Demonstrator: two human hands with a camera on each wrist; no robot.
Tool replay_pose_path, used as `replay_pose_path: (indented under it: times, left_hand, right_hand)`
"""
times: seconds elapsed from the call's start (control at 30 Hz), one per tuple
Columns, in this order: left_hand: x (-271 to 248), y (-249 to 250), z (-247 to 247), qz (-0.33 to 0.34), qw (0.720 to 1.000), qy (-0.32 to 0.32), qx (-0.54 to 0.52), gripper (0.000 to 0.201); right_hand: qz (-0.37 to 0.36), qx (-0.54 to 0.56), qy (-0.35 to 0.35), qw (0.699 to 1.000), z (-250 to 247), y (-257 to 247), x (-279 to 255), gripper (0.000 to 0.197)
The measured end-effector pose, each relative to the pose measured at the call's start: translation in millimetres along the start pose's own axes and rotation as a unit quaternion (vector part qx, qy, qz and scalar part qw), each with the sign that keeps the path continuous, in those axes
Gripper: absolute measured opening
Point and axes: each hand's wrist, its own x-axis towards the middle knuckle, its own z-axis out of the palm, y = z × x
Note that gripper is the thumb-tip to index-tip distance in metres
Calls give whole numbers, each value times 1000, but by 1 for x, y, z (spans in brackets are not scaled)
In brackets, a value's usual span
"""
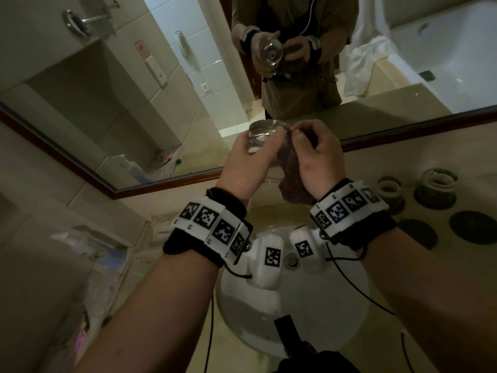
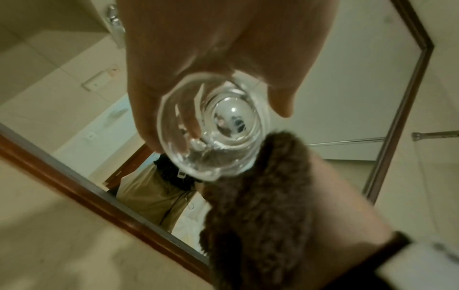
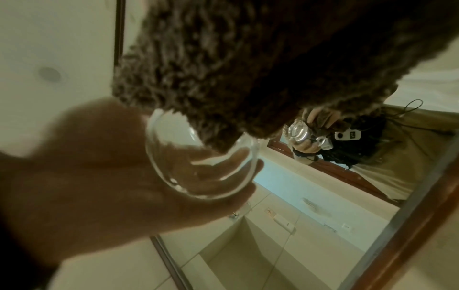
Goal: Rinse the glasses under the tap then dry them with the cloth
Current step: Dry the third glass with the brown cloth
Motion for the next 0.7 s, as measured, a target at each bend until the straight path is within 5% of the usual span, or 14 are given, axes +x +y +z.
replay_pose_path:
  times: [0.17, 0.4, 0.53, 0.7]
  left_hand:
    - [0, -1, -2, -38, 994, 24, -100, 46]
    - [2, -3, -1, -30, 997, -5, -77, 15]
    - [7, -2, -1, -21, 1000, 8, -7, 41]
    - [11, -4, -7, -55, 995, 15, -83, 50]
  right_hand:
    - [-29, 10, 1, 1000, -1, -6, 0, 10]
    - [12, -8, -6, 1000, 0, 6, 4, 10]
    - [-8, -13, 3, 1000, 0, -1, 2, 10]
    - [-42, 4, 7, 999, 1, -9, -2, 9]
